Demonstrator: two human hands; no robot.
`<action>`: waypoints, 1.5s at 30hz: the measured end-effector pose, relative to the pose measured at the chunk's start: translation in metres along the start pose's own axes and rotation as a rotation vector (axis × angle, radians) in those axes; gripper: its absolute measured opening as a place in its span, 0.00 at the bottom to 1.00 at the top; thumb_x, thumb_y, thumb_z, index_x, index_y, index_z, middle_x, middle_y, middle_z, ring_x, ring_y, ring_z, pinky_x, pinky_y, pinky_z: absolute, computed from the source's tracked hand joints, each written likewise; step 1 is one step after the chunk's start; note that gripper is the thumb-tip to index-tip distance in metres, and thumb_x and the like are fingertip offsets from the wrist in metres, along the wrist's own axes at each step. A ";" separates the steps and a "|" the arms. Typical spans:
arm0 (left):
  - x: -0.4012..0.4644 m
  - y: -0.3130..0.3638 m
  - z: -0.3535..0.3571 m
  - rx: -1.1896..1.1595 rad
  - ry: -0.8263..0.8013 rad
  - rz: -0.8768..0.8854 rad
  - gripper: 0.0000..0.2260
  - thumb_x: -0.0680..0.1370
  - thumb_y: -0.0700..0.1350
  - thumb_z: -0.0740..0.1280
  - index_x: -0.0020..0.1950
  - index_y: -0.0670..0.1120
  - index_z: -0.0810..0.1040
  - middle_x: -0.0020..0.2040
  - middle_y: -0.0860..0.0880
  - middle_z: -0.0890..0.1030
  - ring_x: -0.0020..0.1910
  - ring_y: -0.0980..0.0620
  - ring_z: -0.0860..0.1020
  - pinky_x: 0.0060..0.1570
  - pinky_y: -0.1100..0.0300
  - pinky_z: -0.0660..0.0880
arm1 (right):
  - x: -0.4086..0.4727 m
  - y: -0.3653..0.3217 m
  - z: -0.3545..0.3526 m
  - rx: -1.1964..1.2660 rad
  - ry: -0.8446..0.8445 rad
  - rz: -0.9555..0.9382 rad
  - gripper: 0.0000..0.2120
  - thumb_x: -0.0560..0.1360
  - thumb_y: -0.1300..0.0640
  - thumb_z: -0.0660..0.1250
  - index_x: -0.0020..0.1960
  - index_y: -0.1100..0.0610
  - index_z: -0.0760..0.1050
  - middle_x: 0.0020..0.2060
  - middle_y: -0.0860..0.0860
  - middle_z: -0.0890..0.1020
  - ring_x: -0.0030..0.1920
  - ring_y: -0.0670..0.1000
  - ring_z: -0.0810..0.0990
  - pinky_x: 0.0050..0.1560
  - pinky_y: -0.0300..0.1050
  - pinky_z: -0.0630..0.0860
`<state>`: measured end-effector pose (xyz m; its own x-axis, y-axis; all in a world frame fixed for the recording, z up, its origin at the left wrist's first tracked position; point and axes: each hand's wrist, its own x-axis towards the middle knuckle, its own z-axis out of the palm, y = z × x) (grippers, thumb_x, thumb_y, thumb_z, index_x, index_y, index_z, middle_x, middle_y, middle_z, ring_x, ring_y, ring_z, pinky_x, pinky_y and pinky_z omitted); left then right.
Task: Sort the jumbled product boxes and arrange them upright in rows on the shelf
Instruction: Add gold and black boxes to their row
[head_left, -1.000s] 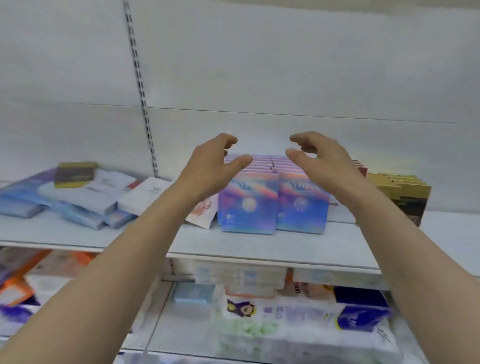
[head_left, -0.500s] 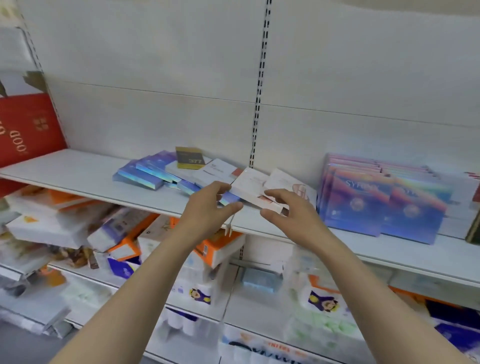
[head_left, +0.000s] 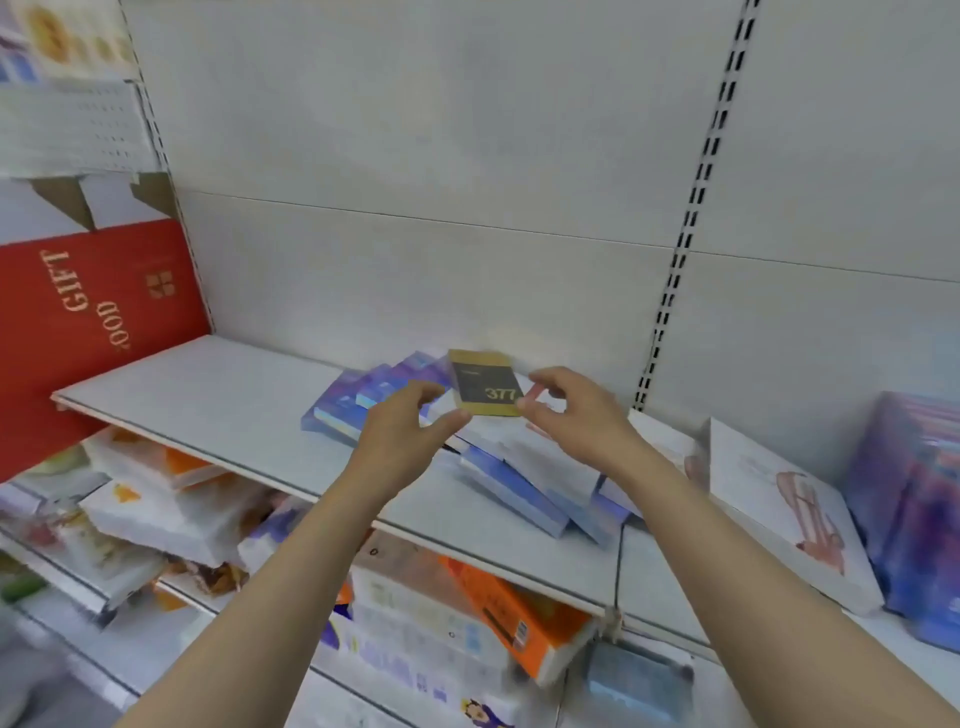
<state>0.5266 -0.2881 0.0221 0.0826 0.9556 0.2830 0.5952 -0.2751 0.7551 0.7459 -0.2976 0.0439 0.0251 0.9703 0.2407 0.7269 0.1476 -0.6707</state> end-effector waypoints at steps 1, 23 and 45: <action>0.015 -0.008 0.000 0.004 -0.004 -0.016 0.22 0.75 0.60 0.69 0.65 0.50 0.75 0.63 0.53 0.78 0.64 0.54 0.74 0.58 0.60 0.68 | 0.020 -0.001 0.008 -0.013 -0.012 0.029 0.22 0.76 0.43 0.67 0.68 0.49 0.72 0.61 0.47 0.79 0.59 0.49 0.77 0.54 0.41 0.71; 0.159 -0.122 -0.052 -0.384 -0.069 -0.183 0.23 0.71 0.52 0.76 0.63 0.50 0.74 0.48 0.52 0.84 0.47 0.52 0.82 0.52 0.50 0.79 | 0.078 -0.026 0.098 -0.453 -0.094 0.193 0.19 0.80 0.38 0.55 0.51 0.51 0.76 0.49 0.47 0.79 0.56 0.55 0.71 0.57 0.51 0.71; 0.133 -0.170 -0.082 -0.649 -0.194 -0.176 0.17 0.74 0.44 0.73 0.61 0.49 0.74 0.53 0.51 0.81 0.52 0.53 0.81 0.49 0.54 0.79 | 0.078 -0.064 0.133 0.004 0.155 0.677 0.38 0.60 0.39 0.81 0.64 0.50 0.70 0.58 0.46 0.79 0.53 0.49 0.79 0.49 0.46 0.78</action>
<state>0.3708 -0.1232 -0.0196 0.2057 0.9769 0.0587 0.0197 -0.0641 0.9978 0.6102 -0.2062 0.0121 0.5701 0.8106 -0.1339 0.5142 -0.4791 -0.7114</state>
